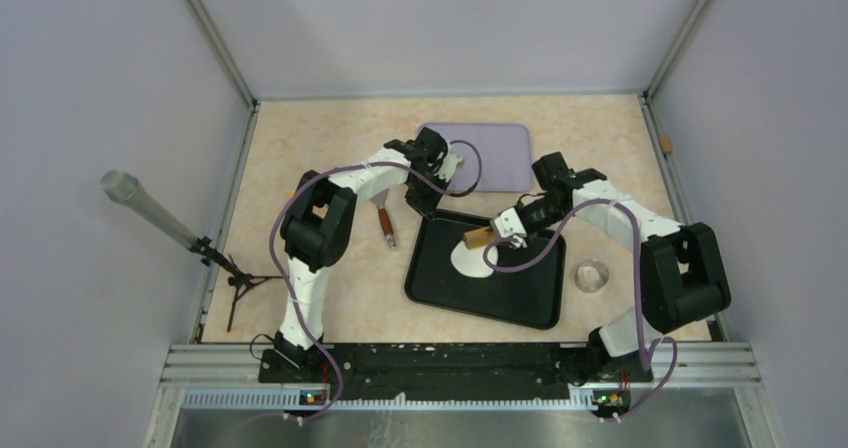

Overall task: Roll out the dumpling wrappers from the dough
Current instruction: Flatten out the dough on the work surface.

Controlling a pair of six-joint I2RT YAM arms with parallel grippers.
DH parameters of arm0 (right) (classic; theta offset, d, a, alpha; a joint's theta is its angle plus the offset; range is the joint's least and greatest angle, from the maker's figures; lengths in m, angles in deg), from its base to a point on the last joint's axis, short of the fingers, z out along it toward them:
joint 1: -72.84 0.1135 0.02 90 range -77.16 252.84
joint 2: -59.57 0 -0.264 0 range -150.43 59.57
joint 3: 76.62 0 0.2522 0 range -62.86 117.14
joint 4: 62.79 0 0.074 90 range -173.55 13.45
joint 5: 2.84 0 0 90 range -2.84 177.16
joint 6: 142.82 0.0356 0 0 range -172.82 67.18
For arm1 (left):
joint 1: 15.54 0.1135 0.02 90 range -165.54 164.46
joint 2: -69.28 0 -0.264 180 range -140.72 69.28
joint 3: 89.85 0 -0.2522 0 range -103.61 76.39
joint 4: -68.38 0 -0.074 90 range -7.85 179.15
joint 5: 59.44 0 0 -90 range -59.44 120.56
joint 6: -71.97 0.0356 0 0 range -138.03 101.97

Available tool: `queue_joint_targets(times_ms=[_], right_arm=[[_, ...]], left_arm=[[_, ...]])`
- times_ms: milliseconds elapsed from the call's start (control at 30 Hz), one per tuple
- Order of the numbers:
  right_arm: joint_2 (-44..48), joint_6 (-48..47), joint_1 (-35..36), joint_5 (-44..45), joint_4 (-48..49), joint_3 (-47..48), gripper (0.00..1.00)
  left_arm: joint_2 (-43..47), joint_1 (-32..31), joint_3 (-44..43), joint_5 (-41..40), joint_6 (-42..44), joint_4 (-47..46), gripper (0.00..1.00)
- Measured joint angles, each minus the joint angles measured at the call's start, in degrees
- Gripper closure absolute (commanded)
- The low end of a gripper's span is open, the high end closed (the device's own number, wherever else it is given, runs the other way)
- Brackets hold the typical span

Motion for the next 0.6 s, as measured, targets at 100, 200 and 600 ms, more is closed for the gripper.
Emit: queue_joint_targets(times_ms=[100, 200, 600], right_arm=[[0.1, -0.9, 0.0, 0.1, -0.5, -0.2, 1.0], [0.1, -1.7, 0.0, 0.2, -1.3, -0.2, 1.0], [1.4, -2.9, 0.0, 0.7, -2.2, -1.3, 1.0]], left_arm=[[0.0, 0.0, 0.0, 0.0, -0.1, 0.0, 1.0], [0.0, 0.0, 0.0, 0.0, -0.2, 0.0, 1.0], [0.0, 0.1, 0.0, 0.0, -0.3, 0.0, 1.0]])
